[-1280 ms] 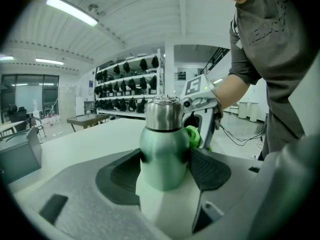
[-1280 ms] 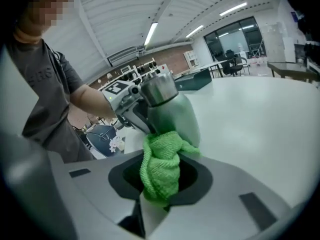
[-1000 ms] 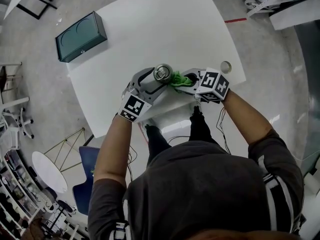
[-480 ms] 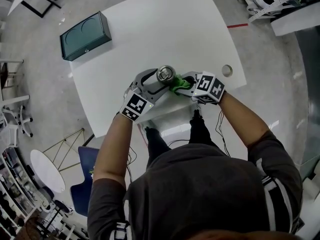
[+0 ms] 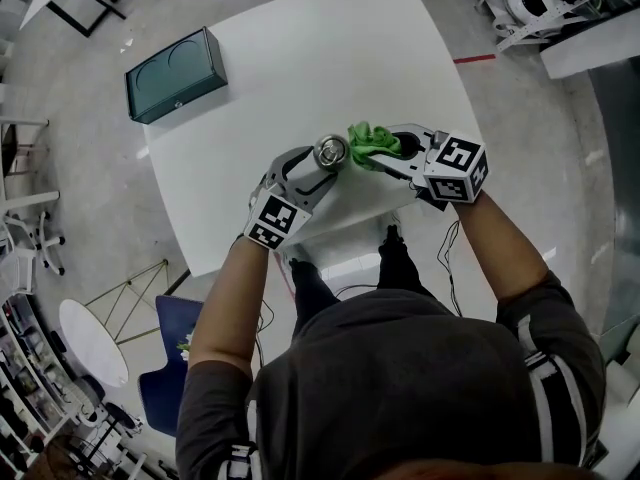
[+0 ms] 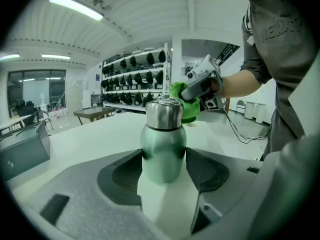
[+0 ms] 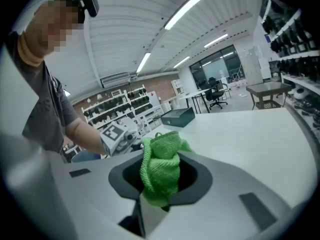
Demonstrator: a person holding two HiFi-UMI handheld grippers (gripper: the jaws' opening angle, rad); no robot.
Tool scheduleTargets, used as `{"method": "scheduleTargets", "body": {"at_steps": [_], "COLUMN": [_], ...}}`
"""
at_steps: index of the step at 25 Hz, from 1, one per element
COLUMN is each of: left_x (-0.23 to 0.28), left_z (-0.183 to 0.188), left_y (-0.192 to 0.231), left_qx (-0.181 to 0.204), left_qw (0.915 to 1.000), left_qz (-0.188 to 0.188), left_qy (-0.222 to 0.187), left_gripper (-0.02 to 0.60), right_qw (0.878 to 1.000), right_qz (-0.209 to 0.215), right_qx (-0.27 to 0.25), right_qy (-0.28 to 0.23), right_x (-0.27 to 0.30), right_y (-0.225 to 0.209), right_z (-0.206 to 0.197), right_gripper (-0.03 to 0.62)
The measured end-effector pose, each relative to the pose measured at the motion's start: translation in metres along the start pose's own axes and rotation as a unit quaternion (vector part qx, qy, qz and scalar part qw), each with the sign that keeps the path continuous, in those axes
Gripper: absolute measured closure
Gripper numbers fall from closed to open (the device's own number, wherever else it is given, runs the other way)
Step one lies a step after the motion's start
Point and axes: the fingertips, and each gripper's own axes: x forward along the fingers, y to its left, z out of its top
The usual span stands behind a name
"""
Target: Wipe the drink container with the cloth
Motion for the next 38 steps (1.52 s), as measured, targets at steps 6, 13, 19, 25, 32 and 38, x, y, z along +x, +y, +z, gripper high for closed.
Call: {"method": "scheduleTargets", "body": {"at_steps": [6,13,19,25,32,38], "left_x": [0.002,0.002,0.003,0.003,0.003,0.003], "left_z": [0.001,0.001,-0.002,-0.003,-0.003,-0.003], "left_y": [-0.005,-0.001,-0.003,-0.006,-0.007,-0.006], "left_qx": [-0.004,-0.006,-0.025,-0.04,-0.049,-0.071], "left_qw": [1.0,0.9999,0.9988,0.9972,0.9965,0.994], "left_qz": [0.008,0.014,0.042,0.063,0.067,0.083], "left_qy": [0.004,0.002,0.005,0.008,0.005,0.005], "left_gripper": [0.314,0.314,0.314,0.316,0.318,0.318], "right_qw": [1.0,0.998,0.997,0.993,0.991,0.99], "right_qz": [0.007,-0.019,0.028,0.083,0.055,0.074], "right_qx": [0.01,0.061,0.065,0.082,0.115,0.116], "right_qy": [-0.011,0.024,-0.03,-0.006,0.027,-0.029], "right_x": [0.019,0.03,0.022,0.039,0.047,0.024], "right_y": [-0.007,-0.035,-0.024,-0.013,-0.035,-0.025], "right_z": [0.009,-0.029,0.026,0.038,0.003,0.036], "right_gripper": [0.514,0.515,0.514,0.514,0.516,0.516]}}
